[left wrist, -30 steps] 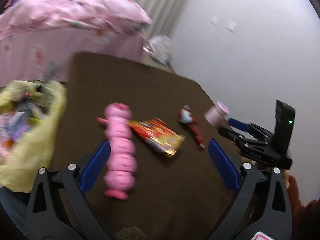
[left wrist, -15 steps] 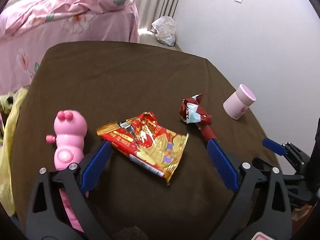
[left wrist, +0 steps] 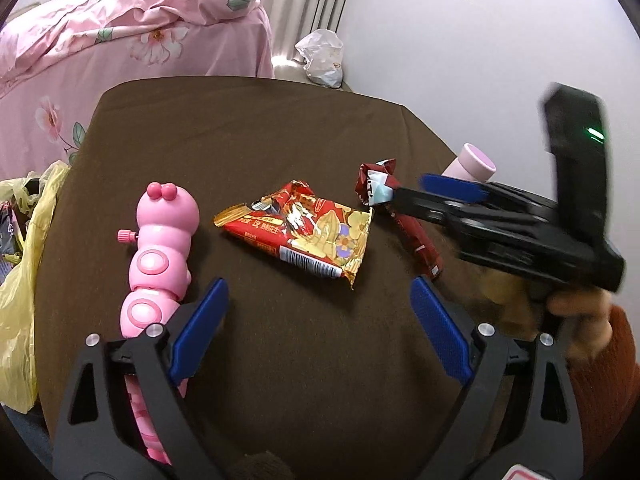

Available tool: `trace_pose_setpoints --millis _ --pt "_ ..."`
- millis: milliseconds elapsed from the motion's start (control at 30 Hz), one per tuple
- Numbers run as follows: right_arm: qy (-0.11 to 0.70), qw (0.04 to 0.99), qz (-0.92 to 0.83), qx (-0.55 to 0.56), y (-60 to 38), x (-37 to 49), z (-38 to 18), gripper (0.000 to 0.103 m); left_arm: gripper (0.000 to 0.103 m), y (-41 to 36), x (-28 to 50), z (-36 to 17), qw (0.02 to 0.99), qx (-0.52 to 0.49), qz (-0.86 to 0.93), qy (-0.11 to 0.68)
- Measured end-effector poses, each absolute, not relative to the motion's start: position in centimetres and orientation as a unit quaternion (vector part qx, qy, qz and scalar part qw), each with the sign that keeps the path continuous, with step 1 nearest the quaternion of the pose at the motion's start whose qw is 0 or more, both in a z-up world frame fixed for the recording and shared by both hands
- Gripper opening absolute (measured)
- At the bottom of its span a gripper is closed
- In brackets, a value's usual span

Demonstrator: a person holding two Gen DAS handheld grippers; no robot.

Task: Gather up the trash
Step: 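Grasp red-gold snack packet with left gripper while right gripper grasps red candy wrapper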

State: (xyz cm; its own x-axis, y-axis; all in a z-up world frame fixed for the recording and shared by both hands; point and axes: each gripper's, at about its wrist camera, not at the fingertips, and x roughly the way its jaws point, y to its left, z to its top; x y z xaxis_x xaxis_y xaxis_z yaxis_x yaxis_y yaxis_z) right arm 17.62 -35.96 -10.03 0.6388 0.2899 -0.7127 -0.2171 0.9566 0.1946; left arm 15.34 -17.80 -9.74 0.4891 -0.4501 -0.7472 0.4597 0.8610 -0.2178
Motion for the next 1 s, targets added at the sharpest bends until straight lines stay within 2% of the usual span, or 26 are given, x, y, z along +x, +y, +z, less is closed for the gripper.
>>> trace_pose_setpoints --millis 33,233,433,500,633,733,833,900,1000 --pt "0.407 0.900 0.146 0.049 -35.9 18.0 -10.3 0.033 0.088 -17.8 15.3 -9.7 0.863 0.004 -0.264 0.431" --pt "0.373 0.920 0.111 0.040 -37.0 14.7 -9.1 0.031 0.088 -17.9 15.4 -9.9 0.864 0.012 -0.257 0.433" --pt "0.353 0.930 0.068 0.078 -40.5 9.9 -8.9 0.031 0.086 -18.0 15.9 -9.8 0.865 0.002 -0.246 0.438" --pt "0.349 0.931 0.059 0.091 -41.4 8.7 -8.9 0.031 0.080 -17.9 16.3 -9.6 0.866 -0.020 -0.244 0.436" --pt "0.347 0.930 0.052 0.108 -42.2 6.6 -9.2 0.031 0.076 -19.0 17.6 -9.6 0.873 -0.015 -0.232 0.428" --pt "0.348 0.930 0.047 0.111 -42.6 5.7 -9.4 0.031 0.069 -19.5 19.1 -9.7 0.876 -0.020 -0.223 0.428" --pt "0.349 0.929 0.045 0.119 -43.0 5.0 -9.7 0.031 0.061 -19.8 20.6 -9.9 0.873 -0.032 -0.215 0.437" --pt "0.350 0.928 0.044 0.123 -43.1 4.8 -9.8 0.031 0.047 -20.2 21.4 -10.5 0.862 -0.036 -0.222 0.454" --pt "0.351 0.927 0.045 0.126 -43.1 4.6 -9.9 0.031 0.044 -20.2 21.2 -10.8 0.861 -0.031 -0.221 0.457"
